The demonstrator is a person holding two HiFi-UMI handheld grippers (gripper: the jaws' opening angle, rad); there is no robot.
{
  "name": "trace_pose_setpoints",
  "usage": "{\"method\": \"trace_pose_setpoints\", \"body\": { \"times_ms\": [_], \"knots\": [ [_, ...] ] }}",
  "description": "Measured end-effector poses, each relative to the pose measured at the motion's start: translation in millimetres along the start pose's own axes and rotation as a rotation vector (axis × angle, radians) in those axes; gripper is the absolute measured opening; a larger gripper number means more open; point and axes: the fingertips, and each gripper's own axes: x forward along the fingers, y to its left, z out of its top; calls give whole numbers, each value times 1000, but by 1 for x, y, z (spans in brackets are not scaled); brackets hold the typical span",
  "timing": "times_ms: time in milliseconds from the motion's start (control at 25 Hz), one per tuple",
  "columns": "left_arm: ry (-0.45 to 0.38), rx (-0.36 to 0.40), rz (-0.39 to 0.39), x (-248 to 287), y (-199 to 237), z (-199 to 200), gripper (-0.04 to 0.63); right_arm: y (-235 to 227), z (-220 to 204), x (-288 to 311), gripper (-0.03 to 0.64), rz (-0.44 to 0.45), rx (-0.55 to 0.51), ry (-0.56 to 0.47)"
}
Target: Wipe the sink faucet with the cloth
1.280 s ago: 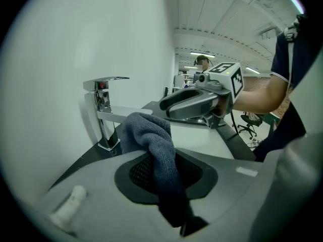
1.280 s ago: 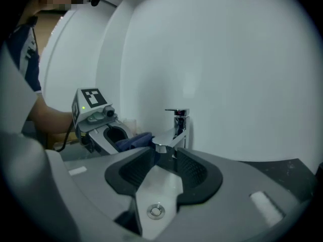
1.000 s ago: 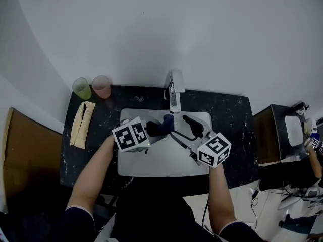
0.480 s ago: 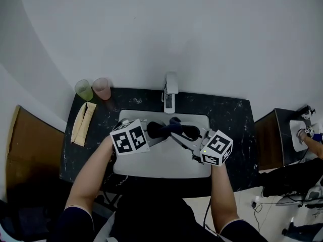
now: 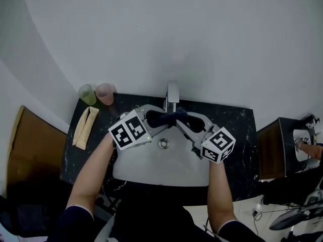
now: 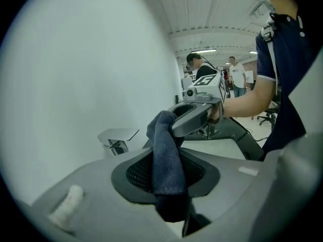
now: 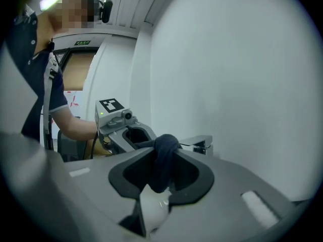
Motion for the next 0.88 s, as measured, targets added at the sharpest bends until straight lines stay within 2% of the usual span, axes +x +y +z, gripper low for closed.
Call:
{"method": "trace_pose_setpoints", "body": {
  "times_ms": [240,480,680,880],
  "knots": [
    [-6,-73,41,-1,18,-10,124,-23,-15,8,89,-53,47,16],
    [28,-140,80,6,34,-21,118,-39,-27,18,91,-82,91,74],
    [10,-204,81,13,50,-25,112,-55,-29,27,91,-90,128,83],
    [-2,-231,88,18,68,-24,109,-71,-27,36,91,-92,134,84]
  ]
}}
